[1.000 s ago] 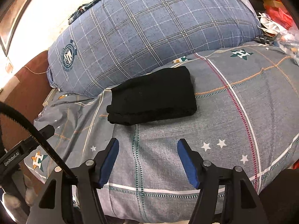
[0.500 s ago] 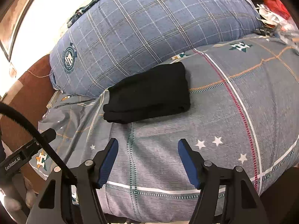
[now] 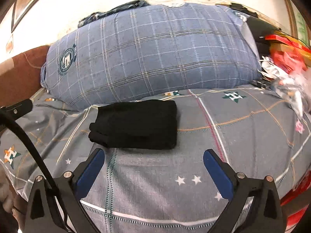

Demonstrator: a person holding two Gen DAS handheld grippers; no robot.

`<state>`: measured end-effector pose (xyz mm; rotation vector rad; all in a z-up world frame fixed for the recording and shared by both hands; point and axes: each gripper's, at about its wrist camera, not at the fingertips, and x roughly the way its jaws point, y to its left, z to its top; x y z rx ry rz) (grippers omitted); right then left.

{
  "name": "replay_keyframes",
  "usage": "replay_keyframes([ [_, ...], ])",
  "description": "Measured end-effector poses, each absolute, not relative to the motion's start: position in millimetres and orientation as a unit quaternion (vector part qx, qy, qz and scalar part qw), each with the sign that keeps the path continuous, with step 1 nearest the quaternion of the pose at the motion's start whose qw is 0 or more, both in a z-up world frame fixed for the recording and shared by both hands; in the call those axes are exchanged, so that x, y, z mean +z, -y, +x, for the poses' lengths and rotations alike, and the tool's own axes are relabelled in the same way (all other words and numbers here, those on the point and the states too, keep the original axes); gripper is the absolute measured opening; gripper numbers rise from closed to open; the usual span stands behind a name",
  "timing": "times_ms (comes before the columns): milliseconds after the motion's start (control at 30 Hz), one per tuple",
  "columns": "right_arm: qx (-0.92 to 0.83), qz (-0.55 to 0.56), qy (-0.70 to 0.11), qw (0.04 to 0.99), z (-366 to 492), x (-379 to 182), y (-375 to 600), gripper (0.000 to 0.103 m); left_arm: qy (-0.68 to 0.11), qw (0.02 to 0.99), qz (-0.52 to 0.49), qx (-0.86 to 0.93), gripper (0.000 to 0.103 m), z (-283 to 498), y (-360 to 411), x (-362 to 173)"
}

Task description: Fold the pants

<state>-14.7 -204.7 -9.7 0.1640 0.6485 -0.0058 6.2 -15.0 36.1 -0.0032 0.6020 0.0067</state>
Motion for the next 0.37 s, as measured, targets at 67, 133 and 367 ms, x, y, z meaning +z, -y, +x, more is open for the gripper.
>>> replay_keyframes([
  [67,0.003,0.077,-0.351,0.933,0.1,-17.1,200.3,0.103,-0.351,0.936,-0.010,-0.007,0.103,20.7,16.7,15.6],
  [133,0.012,0.079,-0.375,0.924,9.9,-25.2,196.3,0.103,-0.410,0.912,-0.012,-0.012,0.103,33.8,19.1,-9.8],
  [367,0.006,0.079,-0.402,0.912,16.7,-42.8,196.3,0.103,-0.514,0.855,-0.066,-0.023,0.103,51.7,8.7,-57.7],
])
